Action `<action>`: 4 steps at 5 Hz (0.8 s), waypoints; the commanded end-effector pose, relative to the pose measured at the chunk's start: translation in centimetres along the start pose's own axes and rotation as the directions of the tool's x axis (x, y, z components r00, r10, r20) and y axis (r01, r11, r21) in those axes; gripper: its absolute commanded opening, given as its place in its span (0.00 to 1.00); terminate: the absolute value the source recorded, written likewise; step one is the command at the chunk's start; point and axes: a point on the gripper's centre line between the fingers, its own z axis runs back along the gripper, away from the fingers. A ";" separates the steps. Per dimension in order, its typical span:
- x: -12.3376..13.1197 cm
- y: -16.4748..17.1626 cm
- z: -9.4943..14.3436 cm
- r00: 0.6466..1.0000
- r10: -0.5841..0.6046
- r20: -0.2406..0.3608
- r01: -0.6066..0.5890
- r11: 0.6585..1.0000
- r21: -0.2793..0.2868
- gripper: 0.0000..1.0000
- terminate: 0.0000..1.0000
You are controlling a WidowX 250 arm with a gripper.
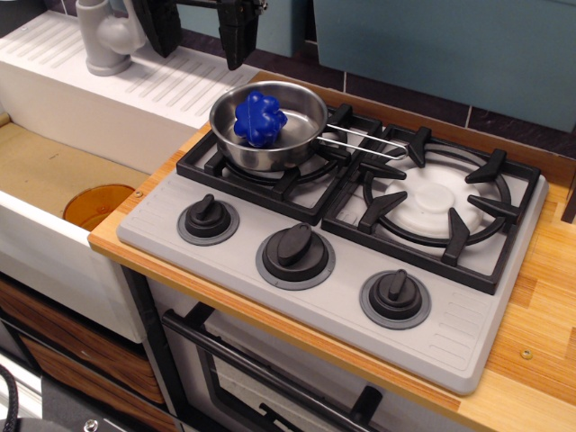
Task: Put pot or pan on stove and put blueberry in pot or pan
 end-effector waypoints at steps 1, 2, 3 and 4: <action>1.0 -0.2 2.5 0.997 -0.002 0.080 0.001 1.000 0.013 1.00 0.00; 1.0 -0.2 2.5 0.997 -0.002 0.080 0.001 1.000 0.013 1.00 0.00; 1.0 -0.2 2.5 0.997 -0.002 0.080 0.001 1.000 0.013 1.00 0.00; 1.6 -3.2 3.7 0.998 0.054 0.023 -0.054 0.998 0.021 1.00 0.00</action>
